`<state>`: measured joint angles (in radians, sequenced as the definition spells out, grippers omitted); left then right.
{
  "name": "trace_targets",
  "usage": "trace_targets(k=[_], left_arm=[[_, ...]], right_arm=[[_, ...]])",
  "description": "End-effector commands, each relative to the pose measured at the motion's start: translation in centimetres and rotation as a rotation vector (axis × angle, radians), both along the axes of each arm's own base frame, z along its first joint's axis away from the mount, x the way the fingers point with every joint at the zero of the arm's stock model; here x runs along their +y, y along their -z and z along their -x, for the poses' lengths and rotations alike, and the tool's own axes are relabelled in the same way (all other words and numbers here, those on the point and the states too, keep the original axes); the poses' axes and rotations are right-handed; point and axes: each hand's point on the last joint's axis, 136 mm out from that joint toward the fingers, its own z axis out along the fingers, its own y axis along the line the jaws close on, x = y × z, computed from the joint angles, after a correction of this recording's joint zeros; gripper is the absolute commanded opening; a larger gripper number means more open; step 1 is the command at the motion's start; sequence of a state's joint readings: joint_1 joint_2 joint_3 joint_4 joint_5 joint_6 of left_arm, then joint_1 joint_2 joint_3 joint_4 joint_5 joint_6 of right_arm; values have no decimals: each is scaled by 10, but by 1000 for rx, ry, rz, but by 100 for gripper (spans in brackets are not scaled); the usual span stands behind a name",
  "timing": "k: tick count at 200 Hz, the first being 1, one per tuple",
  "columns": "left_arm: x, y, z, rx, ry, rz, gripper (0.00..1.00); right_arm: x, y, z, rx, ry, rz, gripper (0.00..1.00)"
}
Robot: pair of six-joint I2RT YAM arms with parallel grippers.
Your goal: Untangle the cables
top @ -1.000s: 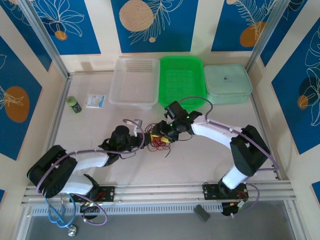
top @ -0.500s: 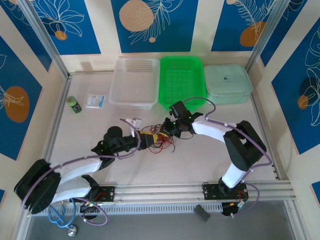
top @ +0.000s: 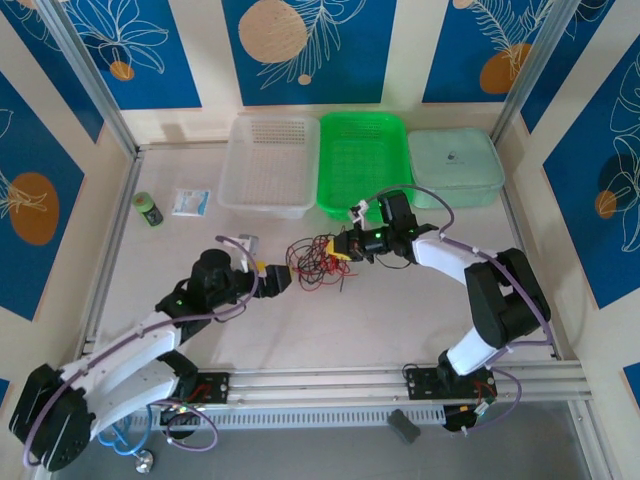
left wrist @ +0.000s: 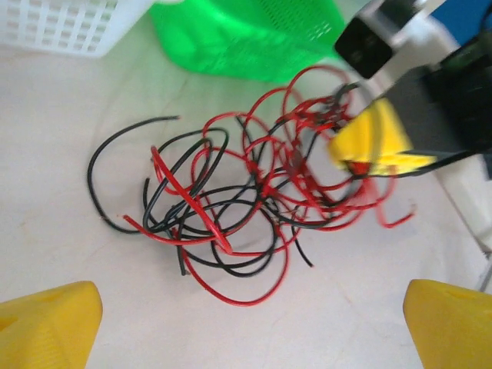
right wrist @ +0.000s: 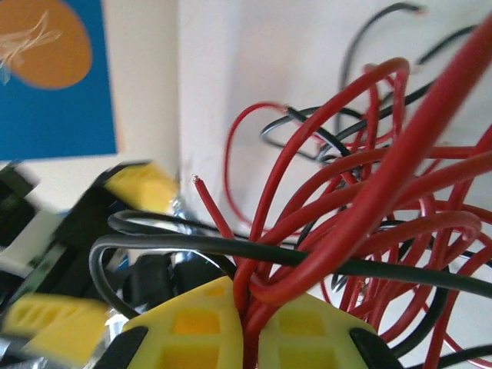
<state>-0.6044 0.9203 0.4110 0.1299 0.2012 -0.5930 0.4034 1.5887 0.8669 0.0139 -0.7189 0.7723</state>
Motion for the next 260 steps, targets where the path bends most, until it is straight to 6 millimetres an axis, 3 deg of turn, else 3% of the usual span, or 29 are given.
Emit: trace_targets(k=[1, 45, 85, 107, 149, 163, 185, 226, 260], left_arm=[[-11, 10, -4, 3, 51, 20, 100], [-32, 38, -25, 19, 108, -10, 100], [-34, 71, -43, 19, 81, -78, 100], [-39, 78, -55, 23, 79, -109, 100], [-48, 101, -80, 92, 53, -185, 87], [-51, 109, -83, 114, 52, -204, 80], [-56, 119, -86, 142, 62, -232, 59], [-57, 133, -84, 177, 54, -287, 0], [-21, 128, -80, 176, -70, -399, 0]], right_arm=[[9, -22, 19, -29, -159, -153, 0], [4, -21, 21, -19, -163, -168, 0], [-1, -15, 20, 4, -120, -178, 0], [-2, -6, 19, 30, -96, -167, 0], [-4, 7, 19, 62, -46, -171, 0], [-6, 10, 18, 67, -31, -170, 0], [-7, 15, 18, 73, -15, -165, 0], [-13, 17, 15, 80, 17, -156, 0], [-31, 27, 12, 105, 109, -68, 0]])
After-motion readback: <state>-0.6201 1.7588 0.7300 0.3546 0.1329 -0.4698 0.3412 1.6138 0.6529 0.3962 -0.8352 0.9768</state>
